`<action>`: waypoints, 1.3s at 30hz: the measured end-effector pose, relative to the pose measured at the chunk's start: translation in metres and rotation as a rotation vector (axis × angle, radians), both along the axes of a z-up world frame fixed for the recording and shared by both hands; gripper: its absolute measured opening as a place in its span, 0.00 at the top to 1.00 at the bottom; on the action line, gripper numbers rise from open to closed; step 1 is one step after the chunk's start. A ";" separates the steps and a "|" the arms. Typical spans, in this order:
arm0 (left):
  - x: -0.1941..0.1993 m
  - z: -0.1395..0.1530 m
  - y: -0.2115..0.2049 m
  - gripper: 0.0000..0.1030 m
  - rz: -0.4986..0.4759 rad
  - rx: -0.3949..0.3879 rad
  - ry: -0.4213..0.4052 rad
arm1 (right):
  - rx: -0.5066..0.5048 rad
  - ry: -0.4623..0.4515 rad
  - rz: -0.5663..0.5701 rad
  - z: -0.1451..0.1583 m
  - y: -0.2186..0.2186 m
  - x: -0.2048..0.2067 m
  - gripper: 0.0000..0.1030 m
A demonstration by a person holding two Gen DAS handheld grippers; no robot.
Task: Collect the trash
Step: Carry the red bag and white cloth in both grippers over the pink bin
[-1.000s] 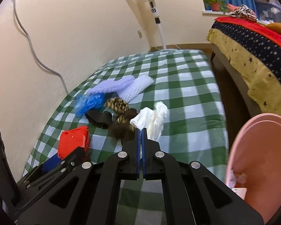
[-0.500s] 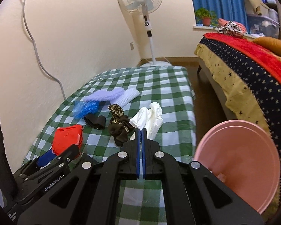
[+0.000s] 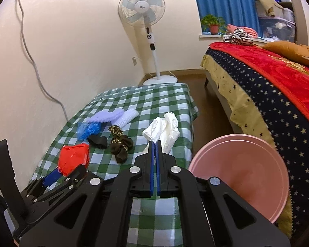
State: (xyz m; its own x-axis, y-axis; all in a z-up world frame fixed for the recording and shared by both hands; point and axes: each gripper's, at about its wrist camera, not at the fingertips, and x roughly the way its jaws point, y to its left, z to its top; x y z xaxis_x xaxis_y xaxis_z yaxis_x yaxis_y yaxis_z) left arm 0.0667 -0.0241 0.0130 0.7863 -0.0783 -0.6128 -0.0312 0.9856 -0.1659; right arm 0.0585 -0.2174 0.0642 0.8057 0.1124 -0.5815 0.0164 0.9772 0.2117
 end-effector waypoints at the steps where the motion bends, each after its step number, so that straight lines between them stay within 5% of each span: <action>1: -0.001 0.001 -0.002 0.40 -0.005 0.003 -0.003 | -0.001 -0.002 -0.005 0.001 -0.002 -0.002 0.98; 39: -0.017 0.010 -0.099 0.40 -0.256 -0.030 -0.079 | -0.077 0.003 -0.284 0.023 -0.093 -0.048 0.98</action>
State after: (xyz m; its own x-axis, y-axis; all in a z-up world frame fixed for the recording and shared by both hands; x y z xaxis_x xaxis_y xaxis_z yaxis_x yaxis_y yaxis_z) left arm 0.0501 -0.1227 0.0229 0.7839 -0.2981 -0.5447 0.2331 0.9543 -0.1868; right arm 0.0106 -0.3105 0.0873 0.7968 -0.1615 -0.5823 0.2919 0.9466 0.1368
